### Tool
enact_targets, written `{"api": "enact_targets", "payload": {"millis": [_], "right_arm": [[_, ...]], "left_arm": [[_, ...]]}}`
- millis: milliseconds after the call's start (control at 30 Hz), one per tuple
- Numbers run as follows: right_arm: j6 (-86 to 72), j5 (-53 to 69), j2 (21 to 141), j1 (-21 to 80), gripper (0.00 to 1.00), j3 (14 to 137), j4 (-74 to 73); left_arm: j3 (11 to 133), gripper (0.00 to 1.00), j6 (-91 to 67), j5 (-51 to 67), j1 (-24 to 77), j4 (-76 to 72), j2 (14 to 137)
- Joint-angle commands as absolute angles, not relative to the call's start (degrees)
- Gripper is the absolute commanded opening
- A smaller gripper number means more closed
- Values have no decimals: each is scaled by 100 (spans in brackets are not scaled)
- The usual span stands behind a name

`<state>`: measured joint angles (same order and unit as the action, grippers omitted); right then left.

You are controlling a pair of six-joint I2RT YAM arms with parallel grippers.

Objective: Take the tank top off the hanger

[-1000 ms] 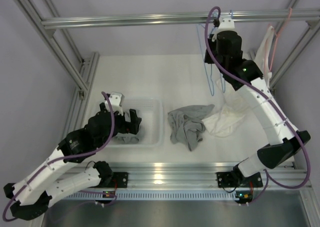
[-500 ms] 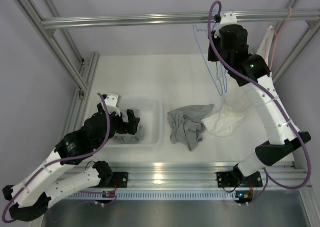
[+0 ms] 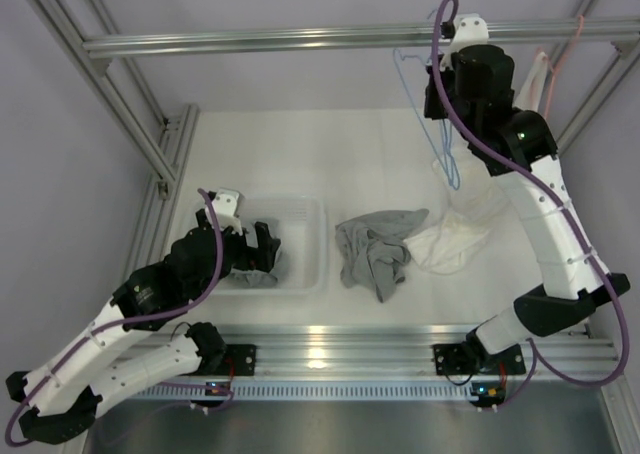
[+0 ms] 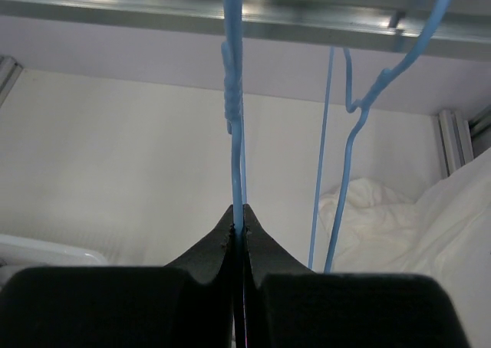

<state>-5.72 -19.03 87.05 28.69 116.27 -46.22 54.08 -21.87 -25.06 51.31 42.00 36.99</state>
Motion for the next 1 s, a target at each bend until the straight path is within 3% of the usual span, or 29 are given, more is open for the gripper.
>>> {"api": "enact_targets", "payload": {"millis": [0, 667, 967], "right_arm": [[-483, -1960, 8271, 2813, 0, 12015, -4263], [-554, -2012, 9219, 2804, 0, 12296, -4271], [-738, -2039, 9159, 2874, 0, 11524, -4087]], "left_arm": [[5370, 99, -2109, -2479, 5115, 3990, 3656], [5309, 99, -2092, -2391, 5115, 3982, 3674], [5300, 99, -2083, -2347, 5115, 3990, 3674]]}}
